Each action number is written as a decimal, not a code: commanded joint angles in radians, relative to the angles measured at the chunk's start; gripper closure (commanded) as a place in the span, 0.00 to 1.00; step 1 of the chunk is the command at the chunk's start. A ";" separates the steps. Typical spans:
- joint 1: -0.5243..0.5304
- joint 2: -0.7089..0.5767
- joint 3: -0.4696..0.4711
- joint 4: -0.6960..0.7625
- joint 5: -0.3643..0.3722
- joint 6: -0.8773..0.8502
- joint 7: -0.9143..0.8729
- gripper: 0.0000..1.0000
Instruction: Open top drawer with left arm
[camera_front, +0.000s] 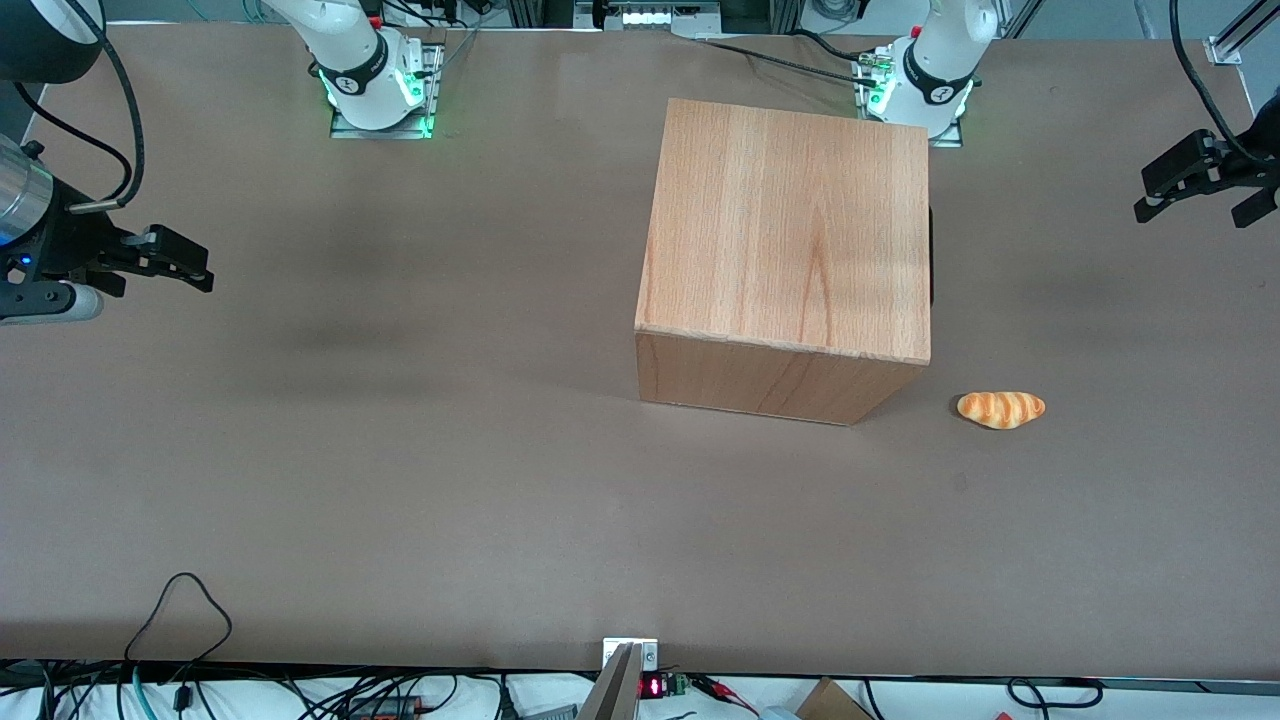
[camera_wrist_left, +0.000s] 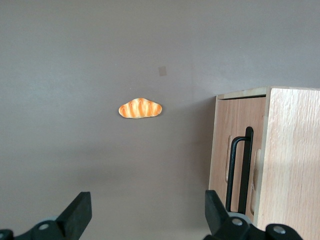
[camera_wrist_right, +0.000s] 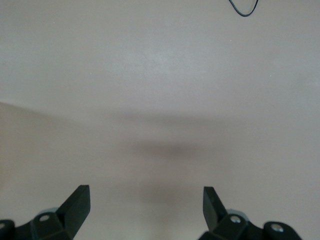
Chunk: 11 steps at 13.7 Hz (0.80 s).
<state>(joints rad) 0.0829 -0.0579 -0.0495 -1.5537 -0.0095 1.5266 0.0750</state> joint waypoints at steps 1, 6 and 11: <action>0.015 0.000 -0.009 0.020 -0.017 -0.032 0.029 0.00; 0.014 0.006 -0.009 0.021 -0.018 -0.039 0.020 0.00; 0.015 0.036 -0.009 0.004 -0.092 -0.085 -0.038 0.00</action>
<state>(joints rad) 0.0840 -0.0433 -0.0504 -1.5554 -0.0574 1.4702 0.0567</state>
